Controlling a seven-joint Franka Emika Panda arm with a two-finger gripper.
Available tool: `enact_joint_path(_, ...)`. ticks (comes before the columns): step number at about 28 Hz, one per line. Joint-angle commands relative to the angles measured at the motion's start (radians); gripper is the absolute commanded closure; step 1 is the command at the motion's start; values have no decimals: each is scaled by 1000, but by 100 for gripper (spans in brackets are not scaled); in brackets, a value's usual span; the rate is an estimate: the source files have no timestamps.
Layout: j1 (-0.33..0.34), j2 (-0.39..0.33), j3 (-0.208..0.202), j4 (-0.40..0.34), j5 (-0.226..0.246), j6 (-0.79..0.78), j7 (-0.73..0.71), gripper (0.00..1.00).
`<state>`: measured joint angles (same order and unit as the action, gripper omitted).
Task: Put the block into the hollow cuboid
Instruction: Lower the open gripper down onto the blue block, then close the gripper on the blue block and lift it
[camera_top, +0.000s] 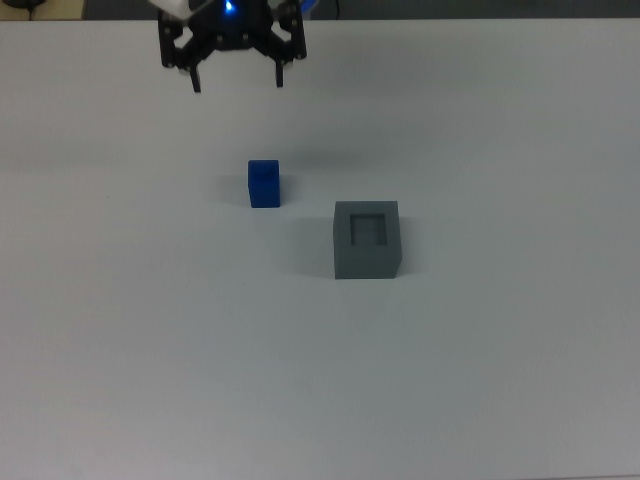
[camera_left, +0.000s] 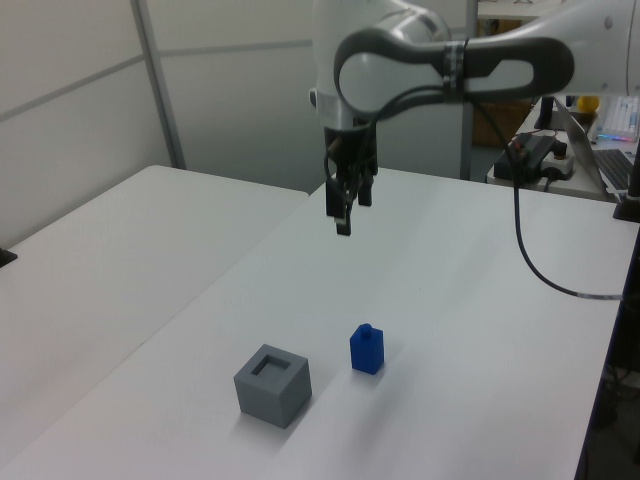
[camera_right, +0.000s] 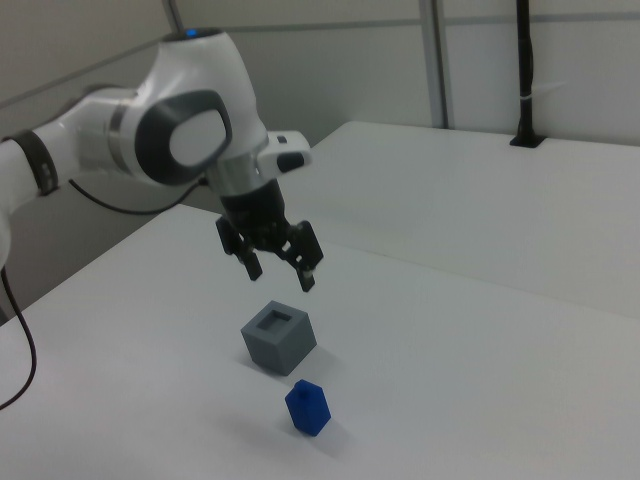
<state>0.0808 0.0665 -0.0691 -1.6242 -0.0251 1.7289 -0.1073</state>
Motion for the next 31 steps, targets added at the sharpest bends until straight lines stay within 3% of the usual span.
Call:
enact_joint_path(1,5,-57,6,-141,5,104,-12,0)
enact_joint_path(8,10,-68,23,-275,5,234,-12,0)
enact_joint_path(14,10,-38,28,-347,5,339,-12,0)
enact_joint_path(31,0,96,29,-349,-30,357,-12,0)
